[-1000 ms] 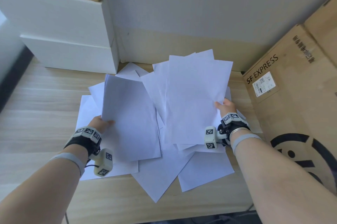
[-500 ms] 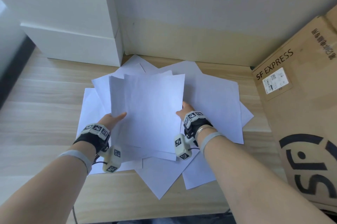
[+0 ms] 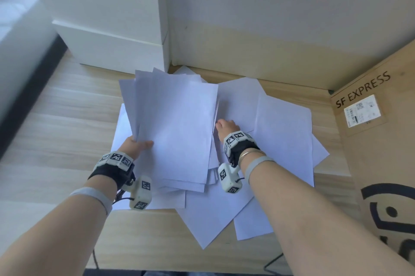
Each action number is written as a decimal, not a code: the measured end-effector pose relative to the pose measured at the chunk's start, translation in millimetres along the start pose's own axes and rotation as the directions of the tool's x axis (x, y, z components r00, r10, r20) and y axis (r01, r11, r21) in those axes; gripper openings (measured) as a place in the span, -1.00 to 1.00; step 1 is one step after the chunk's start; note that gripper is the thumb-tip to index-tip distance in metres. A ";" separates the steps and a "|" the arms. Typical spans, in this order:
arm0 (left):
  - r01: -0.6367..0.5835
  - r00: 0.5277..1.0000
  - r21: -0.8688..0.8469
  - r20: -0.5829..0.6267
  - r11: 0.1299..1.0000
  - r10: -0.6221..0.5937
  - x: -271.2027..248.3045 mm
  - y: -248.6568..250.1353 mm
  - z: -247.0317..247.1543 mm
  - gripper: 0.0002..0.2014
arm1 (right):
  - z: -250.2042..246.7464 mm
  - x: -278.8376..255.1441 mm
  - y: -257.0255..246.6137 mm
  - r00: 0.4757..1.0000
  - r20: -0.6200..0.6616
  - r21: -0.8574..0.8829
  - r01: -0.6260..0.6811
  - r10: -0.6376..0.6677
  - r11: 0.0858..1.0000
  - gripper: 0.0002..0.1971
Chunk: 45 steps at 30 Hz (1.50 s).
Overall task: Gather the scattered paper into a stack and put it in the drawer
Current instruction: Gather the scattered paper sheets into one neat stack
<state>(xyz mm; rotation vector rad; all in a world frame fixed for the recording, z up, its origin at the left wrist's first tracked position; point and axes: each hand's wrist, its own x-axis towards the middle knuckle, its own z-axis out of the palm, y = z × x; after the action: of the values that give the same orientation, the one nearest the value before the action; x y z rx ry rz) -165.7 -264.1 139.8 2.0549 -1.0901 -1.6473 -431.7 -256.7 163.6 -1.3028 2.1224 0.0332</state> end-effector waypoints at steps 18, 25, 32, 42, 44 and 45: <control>0.027 0.991 -0.075 -0.125 0.997 -0.036 -3.5 -23.8 -29.2 -0.60 | 14.6 6.3 -12.5 0.999 -0.030 0.210 -0.028 0.035 0.977 -0.37; 0.016 0.994 -0.043 -0.111 0.999 -0.020 -6.5 -13.2 -18.7 -0.54 | -20.9 -3.9 44.8 0.969 -0.197 0.332 -0.076 0.148 0.940 -0.63; 0.007 0.998 -0.015 -0.055 1.000 -0.007 -17.7 1.0 -2.9 -0.58 | -63.3 -21.8 113.8 0.893 -0.365 0.424 -0.093 0.264 0.901 -0.88; -0.045 0.999 -0.009 0.001 0.999 0.045 -33.4 20.8 25.8 -0.59 | -81.4 -35.1 136.3 0.880 -0.383 0.502 -0.058 0.282 0.863 -0.85; -0.051 0.998 -0.021 0.019 0.998 0.052 -33.8 23.6 31.6 -0.60 | -70.3 -35.2 127.8 0.904 -0.354 0.476 -0.048 0.241 0.878 -0.80; -0.056 0.998 -0.021 0.025 0.998 0.056 -34.3 25.3 33.6 -0.59 | -63.8 -34.3 123.1 0.918 -0.329 0.455 -0.052 0.222 0.889 -0.80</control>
<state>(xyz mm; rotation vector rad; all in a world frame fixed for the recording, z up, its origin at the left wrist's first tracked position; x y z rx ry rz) -208.3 -249.4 169.9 1.9778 -1.1241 -1.6546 -552.8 -188.4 195.9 -0.9335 2.3510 -0.6497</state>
